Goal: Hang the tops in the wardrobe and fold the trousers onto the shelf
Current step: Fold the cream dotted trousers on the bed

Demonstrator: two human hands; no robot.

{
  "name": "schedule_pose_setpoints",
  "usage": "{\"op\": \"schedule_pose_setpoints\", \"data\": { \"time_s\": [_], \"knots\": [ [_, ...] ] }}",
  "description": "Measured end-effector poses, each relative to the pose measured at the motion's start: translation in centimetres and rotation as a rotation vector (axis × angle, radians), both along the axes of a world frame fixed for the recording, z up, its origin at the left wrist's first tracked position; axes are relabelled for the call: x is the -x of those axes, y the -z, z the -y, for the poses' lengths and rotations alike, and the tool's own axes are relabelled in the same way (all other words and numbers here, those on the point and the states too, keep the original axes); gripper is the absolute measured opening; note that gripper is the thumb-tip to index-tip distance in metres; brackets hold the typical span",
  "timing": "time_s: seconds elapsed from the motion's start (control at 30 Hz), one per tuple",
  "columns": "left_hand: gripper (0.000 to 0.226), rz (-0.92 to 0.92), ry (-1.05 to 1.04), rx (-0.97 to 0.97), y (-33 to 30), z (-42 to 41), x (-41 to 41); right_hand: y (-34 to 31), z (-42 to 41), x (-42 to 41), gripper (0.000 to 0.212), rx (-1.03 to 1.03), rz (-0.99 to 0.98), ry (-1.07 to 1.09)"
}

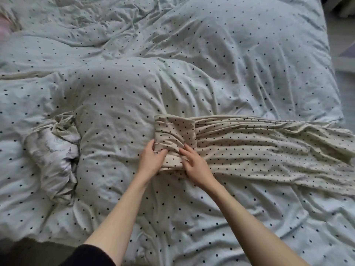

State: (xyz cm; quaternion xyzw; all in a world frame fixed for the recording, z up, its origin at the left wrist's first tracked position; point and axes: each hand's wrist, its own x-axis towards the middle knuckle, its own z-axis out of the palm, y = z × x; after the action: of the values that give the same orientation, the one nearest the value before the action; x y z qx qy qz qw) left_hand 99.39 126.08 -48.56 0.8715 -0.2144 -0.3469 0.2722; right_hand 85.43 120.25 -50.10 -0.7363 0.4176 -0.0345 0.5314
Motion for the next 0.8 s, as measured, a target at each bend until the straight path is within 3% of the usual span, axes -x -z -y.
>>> {"op": "schedule_pose_setpoints", "data": {
  "time_s": [0.2,0.33,0.4,0.53,0.6,0.67,0.73,0.8],
  "knots": [
    [0.045,0.45,0.136,0.103,-3.2,2.0,6.2,-2.0,2.8,3.7,0.03,-0.339,0.186,0.329],
    [0.044,0.539,0.334,0.26,-4.6,4.0,11.4,-3.1,4.8,8.2,0.022,-0.495,0.321,0.594],
    [0.039,0.476,0.476,0.234,-4.4,5.7,14.0,-3.2,6.0,10.8,0.024,-0.498,0.338,0.698],
    [0.037,0.039,0.79,0.149,-2.2,7.7,17.6,-2.4,7.1,13.6,0.028,-0.429,0.262,0.752],
    [0.044,0.017,0.611,0.297,-1.7,7.1,17.5,-1.9,6.8,13.8,0.034,-0.307,0.19,0.664],
    [0.044,0.141,0.313,0.379,-1.0,6.0,15.9,-1.6,6.0,13.4,0.039,-0.084,0.114,0.521],
    [0.04,0.182,0.074,0.282,0.2,4.6,13.3,-1.5,4.6,12.8,0.04,0.229,0.038,0.352],
    [0.053,-0.002,-0.024,0.103,1.2,3.8,11.2,-1.1,3.1,12.2,0.037,0.445,0.02,0.226]
  ]
}}
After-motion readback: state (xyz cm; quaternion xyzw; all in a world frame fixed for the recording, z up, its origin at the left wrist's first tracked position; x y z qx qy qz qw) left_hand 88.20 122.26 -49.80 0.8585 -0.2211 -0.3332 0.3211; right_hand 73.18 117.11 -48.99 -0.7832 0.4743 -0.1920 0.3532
